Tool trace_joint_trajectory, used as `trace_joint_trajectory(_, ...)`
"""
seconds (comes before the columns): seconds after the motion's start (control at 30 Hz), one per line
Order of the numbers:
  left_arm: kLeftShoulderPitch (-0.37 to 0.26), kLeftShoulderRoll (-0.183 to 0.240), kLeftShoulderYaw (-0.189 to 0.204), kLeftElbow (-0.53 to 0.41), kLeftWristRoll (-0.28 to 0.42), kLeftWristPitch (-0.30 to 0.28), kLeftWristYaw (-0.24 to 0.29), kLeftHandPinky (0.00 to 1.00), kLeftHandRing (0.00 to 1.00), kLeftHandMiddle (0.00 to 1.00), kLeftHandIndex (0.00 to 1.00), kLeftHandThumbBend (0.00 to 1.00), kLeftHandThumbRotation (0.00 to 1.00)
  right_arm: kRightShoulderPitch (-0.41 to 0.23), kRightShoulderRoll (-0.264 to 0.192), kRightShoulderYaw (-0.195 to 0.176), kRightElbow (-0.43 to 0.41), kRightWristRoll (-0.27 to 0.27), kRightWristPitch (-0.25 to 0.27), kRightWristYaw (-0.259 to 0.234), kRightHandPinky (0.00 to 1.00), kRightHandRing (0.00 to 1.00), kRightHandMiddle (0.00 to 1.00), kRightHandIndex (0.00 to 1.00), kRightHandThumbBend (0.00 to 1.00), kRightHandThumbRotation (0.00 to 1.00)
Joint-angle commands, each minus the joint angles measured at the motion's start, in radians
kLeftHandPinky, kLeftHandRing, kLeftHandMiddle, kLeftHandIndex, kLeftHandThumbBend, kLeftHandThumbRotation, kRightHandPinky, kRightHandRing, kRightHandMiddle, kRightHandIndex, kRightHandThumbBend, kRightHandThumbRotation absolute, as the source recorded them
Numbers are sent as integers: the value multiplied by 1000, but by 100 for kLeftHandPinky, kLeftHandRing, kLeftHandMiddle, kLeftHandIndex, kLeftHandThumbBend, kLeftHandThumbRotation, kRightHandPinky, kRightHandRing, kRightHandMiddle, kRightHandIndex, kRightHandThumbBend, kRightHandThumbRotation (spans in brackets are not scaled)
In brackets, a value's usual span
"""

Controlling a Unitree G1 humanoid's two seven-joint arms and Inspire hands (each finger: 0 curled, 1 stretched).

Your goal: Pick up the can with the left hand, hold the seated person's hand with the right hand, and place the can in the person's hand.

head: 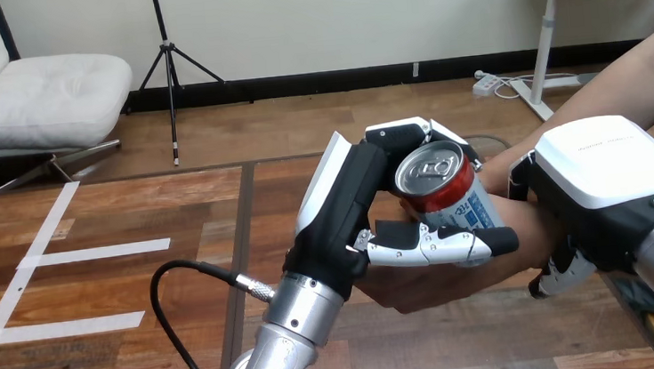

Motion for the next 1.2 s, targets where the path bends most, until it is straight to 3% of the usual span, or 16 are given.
trace_joint_trajectory(0.0, -28, 8, 33, -50, -4, -22, 23, 34, 40, 44, 44, 77, 0, -46, 2, -23, -20, 1, -5, -17, 29, 35, 43, 51, 92, 0)
trace_joint_trajectory(0.7, -4, 41, 109, -54, -22, -65, 74, 34, 39, 44, 44, 76, 0, -37, 4, -22, -21, -6, 4, -5, 24, 30, 40, 52, 93, 0)
trace_joint_trajectory(1.17, 24, 59, 156, -82, -41, -74, 87, 35, 40, 44, 44, 76, 1, -33, 1, -21, -20, -9, 4, 7, 29, 35, 43, 53, 91, 0)
